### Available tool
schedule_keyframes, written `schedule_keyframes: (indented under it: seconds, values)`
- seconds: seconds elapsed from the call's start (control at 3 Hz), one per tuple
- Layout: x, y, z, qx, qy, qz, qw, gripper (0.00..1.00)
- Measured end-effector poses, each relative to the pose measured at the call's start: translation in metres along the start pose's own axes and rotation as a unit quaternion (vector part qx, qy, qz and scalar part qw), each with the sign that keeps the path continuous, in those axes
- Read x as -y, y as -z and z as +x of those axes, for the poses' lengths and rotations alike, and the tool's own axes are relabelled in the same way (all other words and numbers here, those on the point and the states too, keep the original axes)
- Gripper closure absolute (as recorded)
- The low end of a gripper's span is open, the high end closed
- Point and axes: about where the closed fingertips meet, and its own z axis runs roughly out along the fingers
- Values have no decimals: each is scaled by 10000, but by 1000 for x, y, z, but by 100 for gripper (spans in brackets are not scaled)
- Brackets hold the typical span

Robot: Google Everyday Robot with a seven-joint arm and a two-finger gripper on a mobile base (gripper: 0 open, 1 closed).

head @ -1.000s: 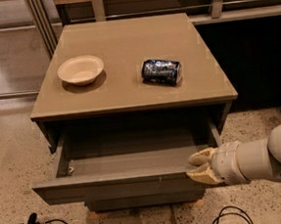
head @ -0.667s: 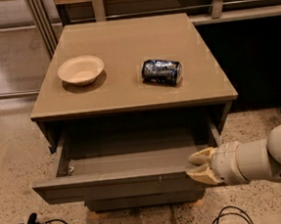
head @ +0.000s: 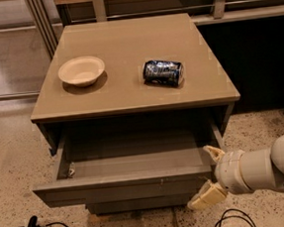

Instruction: Open top drawer

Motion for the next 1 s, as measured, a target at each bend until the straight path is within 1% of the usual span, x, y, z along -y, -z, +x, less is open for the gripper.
schedule_keyframes:
  seconds: [0.33,0.67,1.0]
  values:
    - [0,0,0,0,0,0,10000,0]
    - [0,0,0,0,1,0,10000,14]
    - [0,0,0,0,1,0,10000,45]
